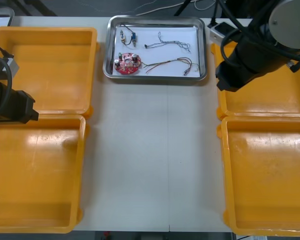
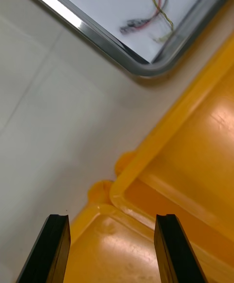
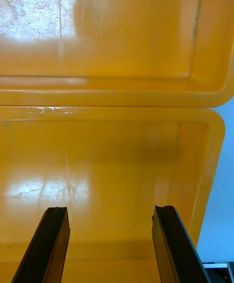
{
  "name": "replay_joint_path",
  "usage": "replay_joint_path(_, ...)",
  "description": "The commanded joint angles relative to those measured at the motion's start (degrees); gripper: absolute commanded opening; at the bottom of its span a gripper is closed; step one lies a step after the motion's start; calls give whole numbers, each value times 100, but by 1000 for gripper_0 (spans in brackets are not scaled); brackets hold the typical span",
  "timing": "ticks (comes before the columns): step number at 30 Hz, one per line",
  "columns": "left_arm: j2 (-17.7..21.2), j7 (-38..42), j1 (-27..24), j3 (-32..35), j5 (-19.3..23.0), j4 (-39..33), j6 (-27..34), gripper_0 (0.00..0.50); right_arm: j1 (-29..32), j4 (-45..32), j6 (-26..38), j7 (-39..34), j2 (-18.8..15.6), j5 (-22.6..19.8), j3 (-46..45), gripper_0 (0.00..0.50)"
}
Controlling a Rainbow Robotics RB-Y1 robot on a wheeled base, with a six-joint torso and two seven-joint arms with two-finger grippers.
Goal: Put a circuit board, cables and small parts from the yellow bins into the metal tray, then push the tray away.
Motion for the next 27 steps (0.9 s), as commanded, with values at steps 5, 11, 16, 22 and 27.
replay_joint_path(5,191,70,81,192,-51,-157,-46,500,819,-403,175,-1343,-805,-213,-867,500)
replay_joint_path(11,191,70,81,192,-51,-157,-46,500,1267,-465,237,-1985,-981,-301,-1368,500)
replay_joint_path(16,191,70,81,192,-51,-157,-46,500,1760,-491,263,-2424,-1095,-266,-1834,500)
replay_joint_path(22,191,70,81,192,-51,-157,-46,500,2357,-605,228,-2337,-1104,-82,-2335,500)
replay_joint_path(27,191,70,81,192,-51,-157,-46,500,2744,-755,140,-2205,-1104,-38,-2581,500)
